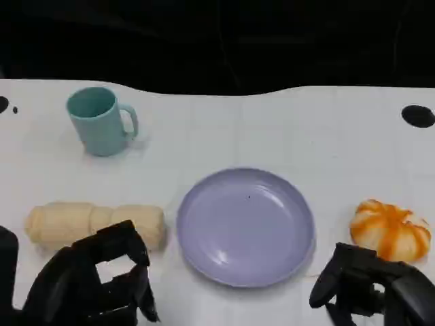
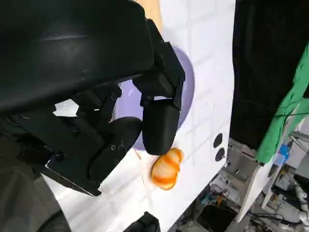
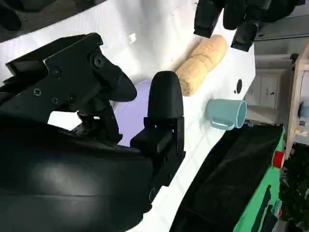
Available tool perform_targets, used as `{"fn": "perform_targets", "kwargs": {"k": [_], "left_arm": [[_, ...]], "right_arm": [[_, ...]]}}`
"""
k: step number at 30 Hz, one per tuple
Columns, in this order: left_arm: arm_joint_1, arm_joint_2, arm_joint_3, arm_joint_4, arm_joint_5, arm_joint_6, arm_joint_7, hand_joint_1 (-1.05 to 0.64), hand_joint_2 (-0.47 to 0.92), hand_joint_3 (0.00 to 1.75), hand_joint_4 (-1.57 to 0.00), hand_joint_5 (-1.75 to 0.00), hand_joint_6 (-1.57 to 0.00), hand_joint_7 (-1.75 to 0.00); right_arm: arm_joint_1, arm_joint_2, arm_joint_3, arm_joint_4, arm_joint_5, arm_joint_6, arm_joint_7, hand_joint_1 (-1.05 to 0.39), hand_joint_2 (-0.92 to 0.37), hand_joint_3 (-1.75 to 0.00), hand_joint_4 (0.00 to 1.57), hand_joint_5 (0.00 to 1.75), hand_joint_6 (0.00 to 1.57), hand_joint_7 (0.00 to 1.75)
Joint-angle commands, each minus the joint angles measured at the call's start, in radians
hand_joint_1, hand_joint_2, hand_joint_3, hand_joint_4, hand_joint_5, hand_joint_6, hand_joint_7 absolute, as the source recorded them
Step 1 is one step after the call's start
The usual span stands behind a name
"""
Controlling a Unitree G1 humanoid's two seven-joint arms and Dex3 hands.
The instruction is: Grasp the towel on the left side of the plate with the left hand and place it into the plate.
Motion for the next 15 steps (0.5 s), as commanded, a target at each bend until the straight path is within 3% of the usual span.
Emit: {"fn": "perform_targets", "kwargs": {"k": [1, 15], "left_arm": [[-0.005, 0.012, 0.002, 0.006, 0.006, -0.003, 0.008, -0.14, 0.54, 1.35, -0.85, -1.75, -0.69, -1.75], [-0.005, 0.011, 0.000, 0.005, 0.014, -0.010, 0.011, -0.14, 0.53, 1.35, -0.84, -1.75, -0.68, -1.75]], "right_arm": [[0.000, -0.004, -0.006, -0.012, 0.006, 0.010, 0.000, -0.03, -0.58, -1.12, 0.71, 1.75, 0.61, 1.48], [-0.001, -0.004, -0.006, -0.023, 0.009, 0.024, 0.001, -0.03, -0.59, -1.11, 0.70, 1.75, 0.61, 1.49]]}}
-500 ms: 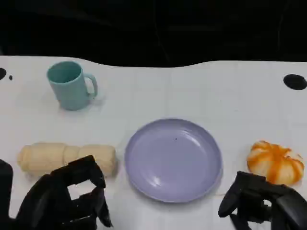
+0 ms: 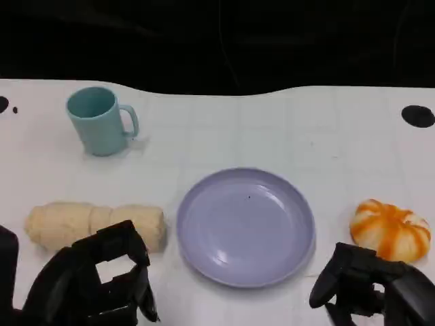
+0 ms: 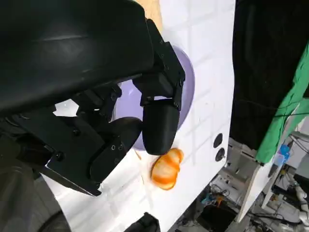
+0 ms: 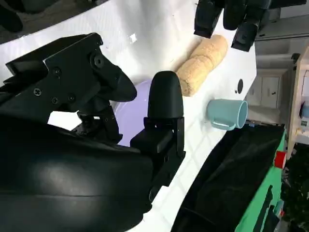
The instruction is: Grasp the towel on the left side of the plate with the left hand and place it into the plate.
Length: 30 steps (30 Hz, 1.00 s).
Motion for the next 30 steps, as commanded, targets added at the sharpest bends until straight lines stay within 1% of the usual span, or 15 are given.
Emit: {"fn": "perform_targets", "kwargs": {"k": [1, 6, 9, 10, 12, 13, 15, 16, 17, 19, 20, 24, 27, 30], "left_arm": [[-0.006, 0.011, 0.003, 0.005, 0.010, -0.007, 0.012, -0.14, 0.53, 1.35, -0.84, -1.75, -0.68, -1.75], [-0.002, 0.002, 0.008, 0.005, 0.004, -0.011, 0.015, -0.13, 0.53, 1.34, -0.83, -1.75, -0.66, -1.74], [0.001, -0.009, 0.010, 0.001, 0.005, -0.016, 0.027, -0.10, 0.61, 1.22, -0.76, -1.75, -0.63, -1.61], [0.002, -0.010, 0.008, -0.002, 0.011, -0.022, 0.031, -0.10, 0.61, 1.19, -0.71, -1.75, -0.63, -1.51], [0.004, -0.016, 0.004, -0.009, 0.025, -0.036, 0.043, -0.12, 0.59, 1.17, -0.68, -1.72, -0.65, -1.38], [0.007, -0.021, 0.004, -0.010, 0.030, -0.050, 0.044, -0.13, 0.56, 1.16, -0.66, -1.68, -0.63, -1.30], [0.015, -0.034, -0.004, -0.011, 0.054, -0.103, 0.047, -0.15, 0.55, 1.11, -0.60, -1.62, -0.55, -1.18], [0.021, -0.037, -0.014, -0.007, 0.082, -0.145, 0.047, -0.16, 0.56, 1.06, -0.56, -1.56, -0.50, -1.08], [0.026, -0.037, -0.026, -0.002, 0.118, -0.190, 0.048, -0.17, 0.60, 0.99, -0.54, -1.50, -0.49, -1.00], [0.035, -0.027, -0.052, 0.015, 0.194, -0.286, 0.036, -0.20, 0.72, 0.78, -0.49, -1.35, -0.45, -0.80], [0.040, -0.018, -0.063, 0.028, 0.237, -0.341, 0.029, -0.20, 0.76, 0.71, -0.46, -1.30, -0.43, -0.74], [0.053, 0.003, -0.086, 0.084, 0.365, -0.524, 0.017, -0.22, 0.89, 0.39, -0.37, -1.03, -0.41, -0.43], [0.051, 0.016, -0.093, 0.108, 0.452, -0.608, 0.034, -0.31, 0.92, 0.19, -0.28, -0.86, -0.36, -0.24], [0.044, 0.025, -0.099, 0.139, 0.574, -0.698, 0.075, -0.35, 0.90, 0.06, -0.23, -0.78, -0.35, -0.14]], "right_arm": [[-0.001, -0.004, -0.006, -0.008, 0.008, 0.007, 0.001, -0.03, -0.59, -1.11, 0.70, 1.75, 0.61, 1.49], [0.001, -0.007, -0.005, -0.012, 0.006, 0.010, 0.002, -0.04, -0.59, -1.11, 0.70, 1.75, 0.61, 1.49], [0.002, -0.008, -0.004, -0.014, 0.002, 0.007, 0.002, -0.04, -0.59, -1.10, 0.70, 1.75, 0.61, 1.49], [0.002, -0.008, -0.004, -0.014, 0.002, 0.005, 0.002, -0.03, -0.59, -1.10, 0.70, 1.75, 0.61, 1.49], [0.002, -0.008, -0.004, -0.015, 0.003, 0.007, 0.002, -0.03, -0.59, -1.10, 0.71, 1.75, 0.61, 1.49], [0.002, -0.008, -0.003, -0.017, 0.003, 0.009, 0.001, -0.03, -0.59, -1.10, 0.71, 1.75, 0.60, 1.49], [0.002, -0.007, -0.003, -0.016, 0.004, 0.004, 0.002, -0.02, -0.59, -1.10, 0.71, 1.75, 0.60, 1.49], [0.001, -0.006, -0.002, -0.014, 0.004, 0.001, 0.002, -0.02, -0.59, -1.11, 0.72, 1.75, 0.61, 1.49], [0.001, -0.006, -0.002, -0.013, 0.003, 0.000, 0.001, -0.02, -0.59, -1.11, 0.72, 1.75, 0.61, 1.49], [0.000, -0.006, -0.001, -0.012, 0.002, 0.000, 0.001, -0.02, -0.59, -1.11, 0.72, 1.75, 0.61, 1.49], [0.001, -0.005, 0.000, -0.013, 0.002, 0.001, 0.000, -0.02, -0.59, -1.11, 0.72, 1.75, 0.61, 1.49], [0.003, -0.006, 0.001, -0.013, 0.003, -0.002, 0.001, -0.02, -0.58, -1.11, 0.72, 1.75, 0.61, 1.49], [0.005, -0.007, 0.000, -0.013, 0.004, -0.003, 0.002, -0.02, -0.58, -1.11, 0.72, 1.75, 0.61, 1.48], [0.007, -0.008, 0.000, -0.019, 0.004, 0.006, 0.002, -0.02, -0.59, -1.11, 0.71, 1.75, 0.61, 1.48]]}}
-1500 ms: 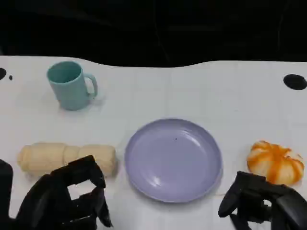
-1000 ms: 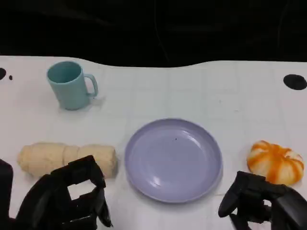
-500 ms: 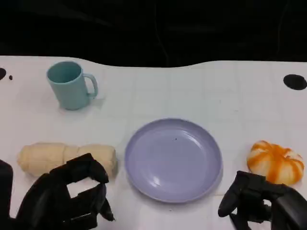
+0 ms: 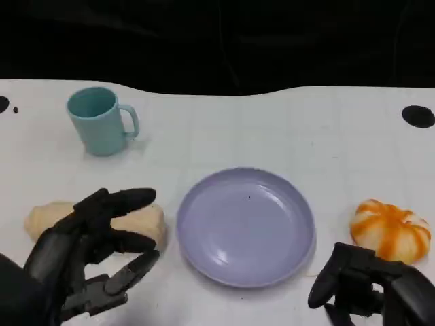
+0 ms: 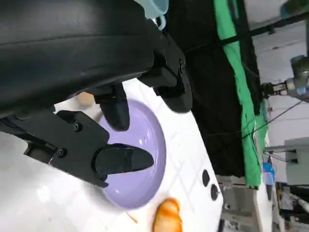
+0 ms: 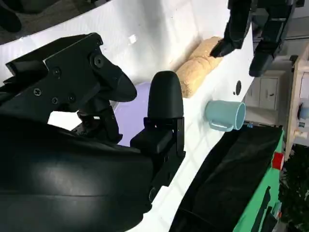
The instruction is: Grasp the towel on the left side of the plate with the left hand and place it into the plate.
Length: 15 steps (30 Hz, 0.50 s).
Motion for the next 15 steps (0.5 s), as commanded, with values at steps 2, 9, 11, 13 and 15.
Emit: {"fn": "perform_targets", "kwargs": {"k": [2, 9, 11, 13, 15], "left_arm": [[-0.009, 0.027, -0.006, 0.050, 0.198, -0.137, 0.074, -0.36, 0.88, 0.03, -0.21, -0.76, -0.35, -0.11], [-0.028, 0.094, -0.013, 0.069, 0.428, -0.179, 0.103, -0.32, 0.85, 0.00, -0.07, -0.81, -0.29, -0.03], [-0.037, 0.126, -0.022, 0.054, 0.526, -0.161, 0.103, -0.34, 0.84, 0.00, -0.02, -0.78, -0.28, -0.02], [-0.051, 0.150, -0.033, 0.036, 0.616, -0.133, 0.092, -0.38, 0.84, 0.00, -0.03, -0.72, -0.28, -0.01], [-0.071, 0.169, -0.044, 0.032, 0.684, -0.116, 0.078, -0.40, 0.84, 0.00, -0.05, -0.66, -0.30, -0.01]], "right_arm": [[0.006, -0.008, -0.005, -0.013, 0.005, 0.003, 0.002, -0.02, -0.59, -1.10, 0.72, 1.75, 0.61, 1.48], [0.007, -0.006, 0.001, -0.010, 0.002, 0.001, 0.002, -0.02, -0.59, -1.11, 0.72, 1.75, 0.61, 1.48], [0.005, -0.005, 0.006, -0.006, 0.001, -0.003, 0.001, -0.01, -0.59, -1.11, 0.72, 1.75, 0.61, 1.48], [0.001, -0.006, 0.008, -0.007, 0.000, 0.000, 0.001, -0.01, -0.59, -1.11, 0.72, 1.75, 0.61, 1.48], [-0.002, -0.007, 0.010, -0.008, -0.004, 0.002, -0.001, -0.01, -0.59, -1.12, 0.72, 1.75, 0.61, 1.48]]}}
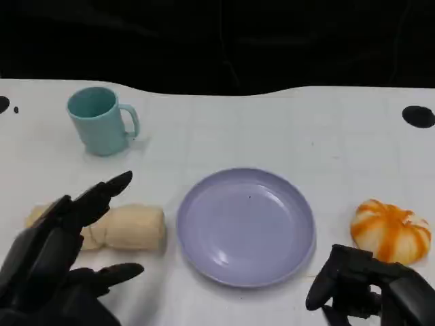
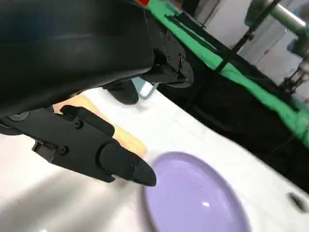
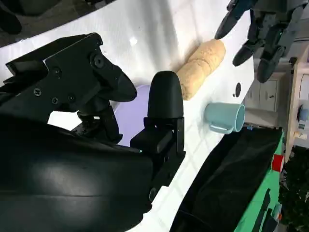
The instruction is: Grasp the towel on the left side of the plate with the left hand and place it into the plate.
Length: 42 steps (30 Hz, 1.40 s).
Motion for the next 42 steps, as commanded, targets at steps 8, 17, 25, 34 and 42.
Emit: {"fn": "perform_targets", "kwargs": {"k": [8, 17, 25, 34, 42], "left_arm": [[-0.172, 0.147, -0.121, 0.038, 0.389, 0.123, -0.152, -0.50, 0.83, 0.00, -0.15, -0.51, -0.30, -0.01], [-0.363, 0.149, -0.228, 0.281, 0.476, 0.195, -0.236, -0.54, 0.82, 0.00, -0.34, -0.26, -0.33, 0.00], [-0.508, 0.134, -0.336, 0.572, 0.514, 0.205, -0.168, -0.52, 0.85, 0.01, -0.48, -0.12, -0.36, -0.01], [-0.608, 0.081, -0.413, 0.891, 0.463, 0.141, -0.021, -0.39, 0.92, 0.07, -0.75, -0.41, -0.52, -0.03], [-0.586, 0.081, -0.404, 1.016, 0.405, -0.024, 0.344, -0.25, 0.92, 0.20, -0.81, -1.71, -0.65, -1.45]], "right_arm": [[-0.001, -0.006, -0.013, -0.008, 0.006, 0.003, -0.001, -0.03, -0.59, -1.10, 0.71, 1.75, 0.61, 1.47], [0.005, -0.009, -0.019, -0.013, 0.006, 0.004, 0.001, -0.02, -0.61, -1.09, 0.71, 1.75, 0.62, 1.46], [0.010, -0.008, -0.011, -0.025, 0.001, 0.007, -0.003, -0.03, -0.60, -1.09, 0.71, 1.75, 0.62, 1.46], [0.015, -0.007, -0.007, -0.032, -0.002, 0.006, -0.007, -0.06, -0.60, -1.08, 0.72, 1.75, 0.62, 1.46], [0.014, -0.007, -0.012, -0.036, 0.007, 0.013, -0.004, -0.06, -0.60, -1.08, 0.73, 1.75, 0.62, 1.46]]}}
